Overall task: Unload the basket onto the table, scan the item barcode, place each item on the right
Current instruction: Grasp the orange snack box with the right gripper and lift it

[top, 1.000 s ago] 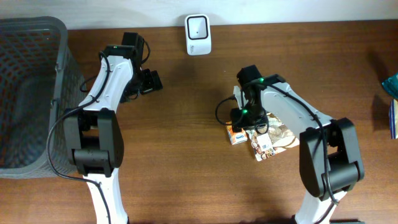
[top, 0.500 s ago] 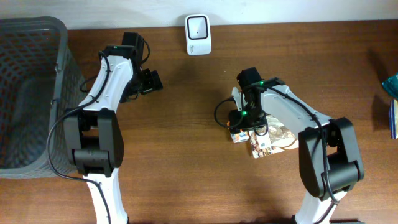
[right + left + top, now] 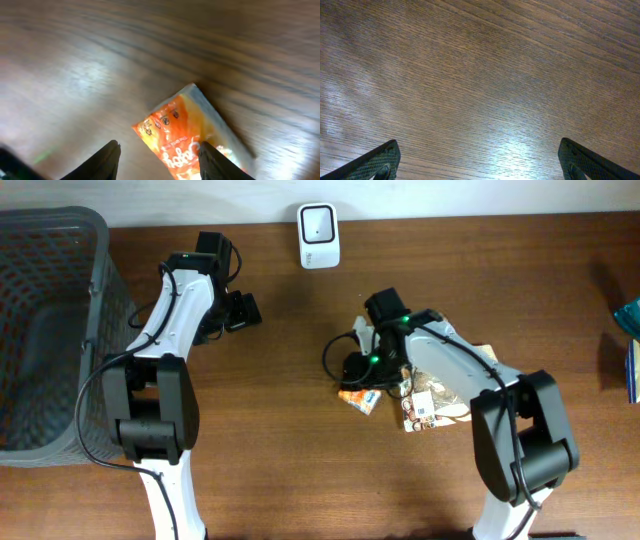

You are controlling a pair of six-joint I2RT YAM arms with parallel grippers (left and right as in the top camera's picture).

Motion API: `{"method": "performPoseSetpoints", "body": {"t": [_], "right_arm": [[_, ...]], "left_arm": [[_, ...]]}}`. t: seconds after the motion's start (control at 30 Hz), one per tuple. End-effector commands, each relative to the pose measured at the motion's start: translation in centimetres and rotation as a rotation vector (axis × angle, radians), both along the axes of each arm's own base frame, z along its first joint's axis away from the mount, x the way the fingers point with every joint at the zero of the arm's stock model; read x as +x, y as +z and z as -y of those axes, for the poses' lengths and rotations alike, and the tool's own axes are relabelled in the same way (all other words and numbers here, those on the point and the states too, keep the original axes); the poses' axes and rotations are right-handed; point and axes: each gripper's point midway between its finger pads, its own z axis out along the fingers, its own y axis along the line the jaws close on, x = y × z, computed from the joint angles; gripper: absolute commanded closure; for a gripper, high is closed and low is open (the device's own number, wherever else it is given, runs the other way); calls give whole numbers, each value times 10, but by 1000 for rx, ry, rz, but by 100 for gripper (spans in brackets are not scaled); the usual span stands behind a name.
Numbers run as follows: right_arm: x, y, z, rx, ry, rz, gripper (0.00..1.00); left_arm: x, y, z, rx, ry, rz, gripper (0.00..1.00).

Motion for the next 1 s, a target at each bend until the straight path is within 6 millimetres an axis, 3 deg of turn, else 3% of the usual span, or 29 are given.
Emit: {"method": "performPoseSetpoints", "body": {"t": [0.0, 0.07, 0.17, 0.3, 0.37, 0.57, 0.73, 0.83, 0.97], "right_arm": [[12, 12, 8, -50, -41, 23, 48], [21, 20, 21, -93, -15, 58, 48], [28, 30, 31, -98, 213, 167, 44], [25, 24, 32, -96, 399, 227, 43], [19, 10, 31, -97, 464, 224, 43], [7, -6, 23, -42, 473, 163, 50], [5, -14, 24, -43, 473, 143, 50], [0, -31, 26, -54, 415, 66, 51], [-3, -39, 26, -72, 275, -22, 64]], "left_arm": [[0, 12, 0, 5, -4, 25, 1], [0, 12, 0, 5, -4, 25, 1], [0, 12, 0, 5, -4, 25, 1], [0, 12, 0, 5, -4, 25, 1], [0, 12, 0, 5, -4, 25, 1], [0, 12, 0, 5, -4, 25, 1], [0, 12, 0, 5, -4, 25, 1], [0, 12, 0, 5, -4, 25, 1], [0, 12, 0, 5, -4, 25, 1]]}}
